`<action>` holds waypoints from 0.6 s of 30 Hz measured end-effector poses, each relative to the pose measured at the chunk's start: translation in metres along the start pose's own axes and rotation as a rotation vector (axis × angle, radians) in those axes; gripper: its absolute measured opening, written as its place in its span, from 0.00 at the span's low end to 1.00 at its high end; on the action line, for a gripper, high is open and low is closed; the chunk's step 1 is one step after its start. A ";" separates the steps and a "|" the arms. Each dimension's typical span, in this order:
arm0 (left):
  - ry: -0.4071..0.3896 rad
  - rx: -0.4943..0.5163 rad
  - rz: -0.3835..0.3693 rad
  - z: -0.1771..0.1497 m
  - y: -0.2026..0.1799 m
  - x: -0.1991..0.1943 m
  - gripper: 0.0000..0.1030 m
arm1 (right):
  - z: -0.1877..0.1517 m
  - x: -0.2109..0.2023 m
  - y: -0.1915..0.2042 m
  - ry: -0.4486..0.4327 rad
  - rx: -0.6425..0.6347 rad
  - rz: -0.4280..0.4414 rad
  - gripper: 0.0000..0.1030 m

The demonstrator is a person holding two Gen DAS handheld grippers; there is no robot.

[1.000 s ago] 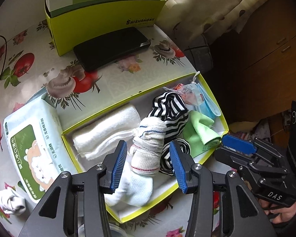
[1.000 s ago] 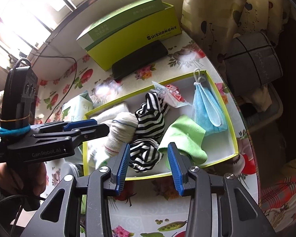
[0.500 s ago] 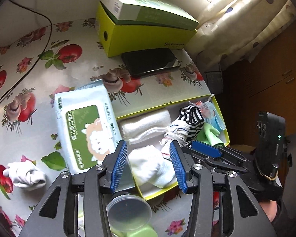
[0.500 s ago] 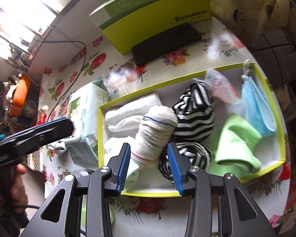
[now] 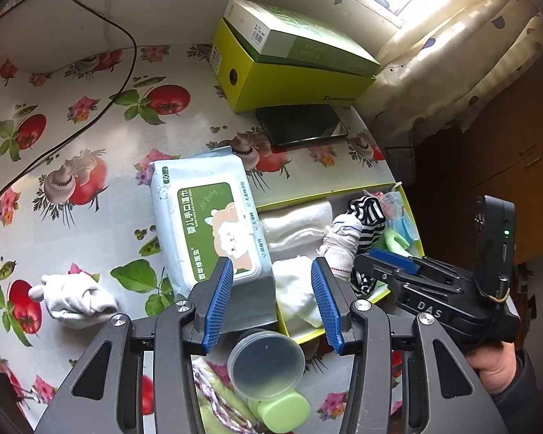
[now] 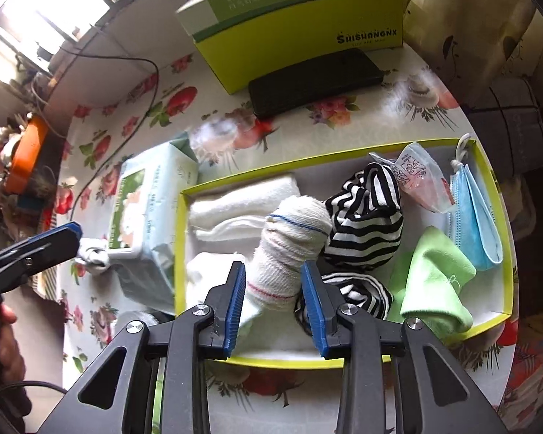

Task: Organize soft objects
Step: 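Move both tools back toward the remaining items on the table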

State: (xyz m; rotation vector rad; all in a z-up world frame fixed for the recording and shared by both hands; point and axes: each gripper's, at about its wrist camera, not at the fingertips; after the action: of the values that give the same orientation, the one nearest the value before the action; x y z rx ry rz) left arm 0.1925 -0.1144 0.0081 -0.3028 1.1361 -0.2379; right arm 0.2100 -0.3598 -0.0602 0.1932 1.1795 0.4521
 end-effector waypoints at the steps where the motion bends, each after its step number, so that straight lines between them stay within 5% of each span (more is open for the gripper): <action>1: -0.004 -0.006 0.004 -0.001 0.002 -0.002 0.45 | -0.001 -0.005 0.003 -0.005 -0.004 0.006 0.31; 18: -0.069 -0.045 0.106 -0.036 0.040 -0.043 0.45 | -0.018 -0.042 0.082 -0.011 -0.157 0.094 0.36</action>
State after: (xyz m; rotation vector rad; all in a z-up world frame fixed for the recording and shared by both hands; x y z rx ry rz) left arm 0.1438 -0.0666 0.0163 -0.2878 1.0866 -0.1072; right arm 0.1616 -0.3066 -0.0008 0.1154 1.1221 0.6230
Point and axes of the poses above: each gripper's, at about its wrist camera, not at the fingertips, and x roughly the way its jaws point, y to its left, z to its top, and after that the axes turned 4 degrees about -y, right-handed
